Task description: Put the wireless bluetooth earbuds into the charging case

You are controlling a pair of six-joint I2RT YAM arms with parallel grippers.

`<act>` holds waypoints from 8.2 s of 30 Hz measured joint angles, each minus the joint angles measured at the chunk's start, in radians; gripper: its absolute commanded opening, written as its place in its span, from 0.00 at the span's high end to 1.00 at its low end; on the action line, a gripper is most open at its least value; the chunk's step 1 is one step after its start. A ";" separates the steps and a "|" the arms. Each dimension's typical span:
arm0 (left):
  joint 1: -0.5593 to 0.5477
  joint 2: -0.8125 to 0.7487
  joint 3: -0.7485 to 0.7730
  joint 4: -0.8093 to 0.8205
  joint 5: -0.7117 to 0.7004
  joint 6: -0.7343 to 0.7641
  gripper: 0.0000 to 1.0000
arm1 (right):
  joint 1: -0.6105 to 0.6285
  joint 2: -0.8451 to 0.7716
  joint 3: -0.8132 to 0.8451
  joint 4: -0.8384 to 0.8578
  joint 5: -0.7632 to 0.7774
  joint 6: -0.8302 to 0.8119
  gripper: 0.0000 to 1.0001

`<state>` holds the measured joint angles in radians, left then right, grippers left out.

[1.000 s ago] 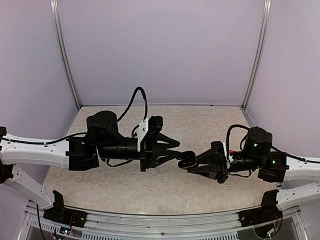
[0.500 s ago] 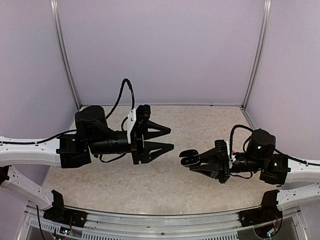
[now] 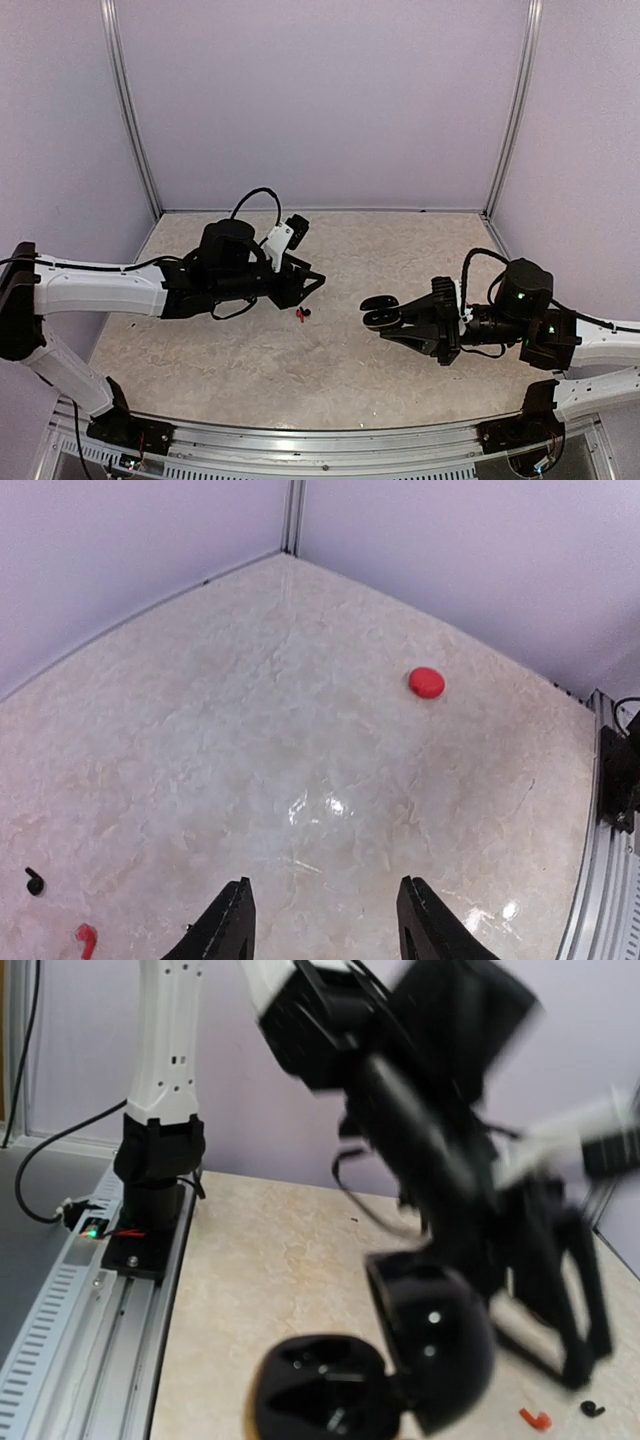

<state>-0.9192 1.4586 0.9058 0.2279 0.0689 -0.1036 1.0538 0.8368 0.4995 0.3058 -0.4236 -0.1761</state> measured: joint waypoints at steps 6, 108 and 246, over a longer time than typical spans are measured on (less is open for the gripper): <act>0.023 0.232 0.151 -0.176 -0.017 0.000 0.53 | 0.000 -0.003 -0.006 -0.001 0.006 0.005 1.00; -0.156 0.463 0.256 -0.507 0.282 -0.134 0.46 | 0.000 -0.011 -0.008 -0.016 0.013 0.004 1.00; -0.098 0.383 0.404 -1.000 -0.080 -0.022 0.84 | 0.000 -0.024 -0.009 -0.019 0.092 0.005 1.00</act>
<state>-1.0176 1.8416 1.3094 -0.7719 -0.0113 -0.1257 1.0538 0.8127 0.4908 0.2871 -0.3313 -0.1715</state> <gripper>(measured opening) 0.184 0.229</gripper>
